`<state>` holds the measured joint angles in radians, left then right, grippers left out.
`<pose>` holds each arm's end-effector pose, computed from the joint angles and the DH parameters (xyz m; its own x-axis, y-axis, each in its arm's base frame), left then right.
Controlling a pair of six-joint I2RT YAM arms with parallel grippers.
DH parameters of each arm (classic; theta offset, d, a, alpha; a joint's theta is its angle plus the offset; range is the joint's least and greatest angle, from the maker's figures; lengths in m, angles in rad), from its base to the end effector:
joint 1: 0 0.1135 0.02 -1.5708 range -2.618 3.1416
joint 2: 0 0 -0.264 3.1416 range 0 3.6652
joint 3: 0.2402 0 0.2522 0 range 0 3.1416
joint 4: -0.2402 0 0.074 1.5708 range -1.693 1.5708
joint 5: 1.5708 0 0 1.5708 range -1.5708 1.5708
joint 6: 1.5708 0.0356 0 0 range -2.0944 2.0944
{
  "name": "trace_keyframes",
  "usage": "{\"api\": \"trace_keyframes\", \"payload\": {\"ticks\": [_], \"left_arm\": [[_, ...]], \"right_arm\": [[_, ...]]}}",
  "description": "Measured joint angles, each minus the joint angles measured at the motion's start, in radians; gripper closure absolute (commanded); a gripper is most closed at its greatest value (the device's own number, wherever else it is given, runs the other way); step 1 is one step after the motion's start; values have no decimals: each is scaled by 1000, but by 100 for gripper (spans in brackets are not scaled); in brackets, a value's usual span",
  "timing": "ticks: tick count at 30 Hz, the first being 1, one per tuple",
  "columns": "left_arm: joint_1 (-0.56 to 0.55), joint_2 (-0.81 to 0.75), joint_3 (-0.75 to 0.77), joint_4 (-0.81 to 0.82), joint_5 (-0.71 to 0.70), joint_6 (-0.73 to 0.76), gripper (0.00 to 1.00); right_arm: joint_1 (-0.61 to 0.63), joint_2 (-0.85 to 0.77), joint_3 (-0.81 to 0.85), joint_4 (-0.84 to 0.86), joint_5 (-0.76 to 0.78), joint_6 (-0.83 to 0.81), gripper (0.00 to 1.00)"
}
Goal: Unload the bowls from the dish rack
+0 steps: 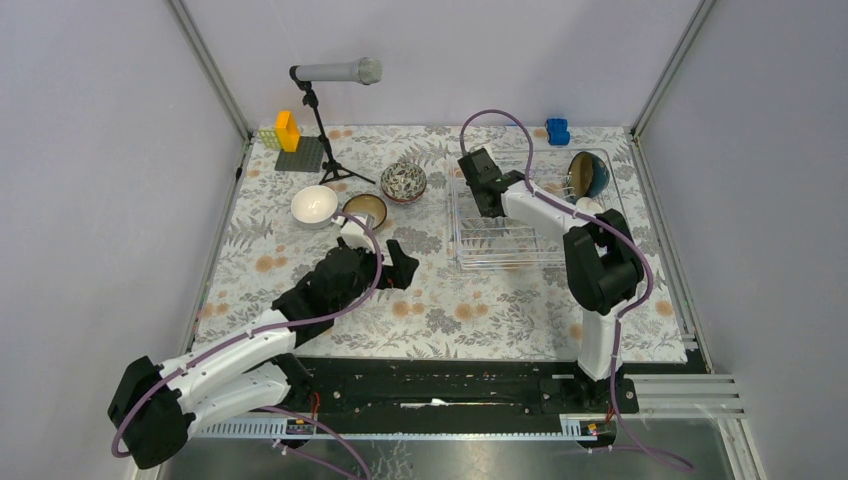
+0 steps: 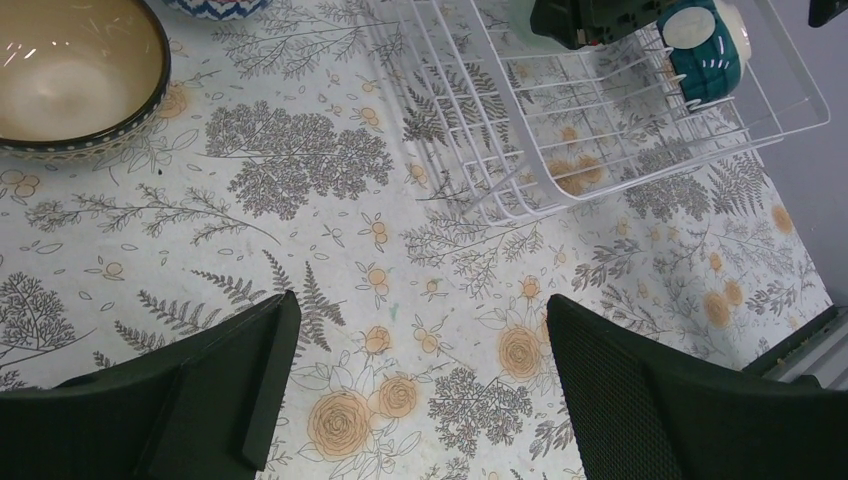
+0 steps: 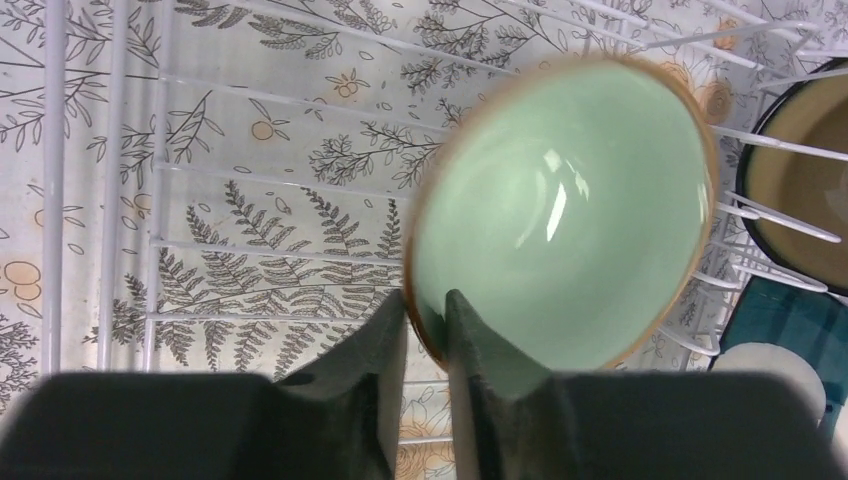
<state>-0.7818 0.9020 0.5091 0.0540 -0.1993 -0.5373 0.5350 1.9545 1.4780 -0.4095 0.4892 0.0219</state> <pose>0.1528 -0.1417 0.2461 -0.4883 -0.2221 -0.8439 0.3587 0.8305 -0.4262 0.3791 0.2052 0.2176 -0.6704 -0.3748 -0.6403 -0.1797 0.9193 -0.3500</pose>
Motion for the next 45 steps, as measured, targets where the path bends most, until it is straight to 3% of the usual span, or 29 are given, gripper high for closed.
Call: {"api": "trace_keyframes", "payload": {"ticks": [3, 15, 24, 30, 36, 45], "left_arm": [[0, -3, 0, -15, -12, -11, 1], [0, -51, 0, -69, -90, -29, 1], [0, -80, 1, -159, -267, -132, 1], [30, -135, 1, -245, -369, -203, 1], [114, -220, -2, -285, -382, -225, 1], [123, -345, -65, -300, -412, -254, 1]], "right_arm": [[0, 2, 4, -7, -13, 5, 100], [5, 3, 49, -73, -8, 6, 100], [124, -20, 112, -145, 152, -57, 100], [188, -123, 113, -146, 43, -70, 100], [222, -209, 153, -145, -111, -68, 100], [283, -211, 189, -139, -303, -67, 100]]}}
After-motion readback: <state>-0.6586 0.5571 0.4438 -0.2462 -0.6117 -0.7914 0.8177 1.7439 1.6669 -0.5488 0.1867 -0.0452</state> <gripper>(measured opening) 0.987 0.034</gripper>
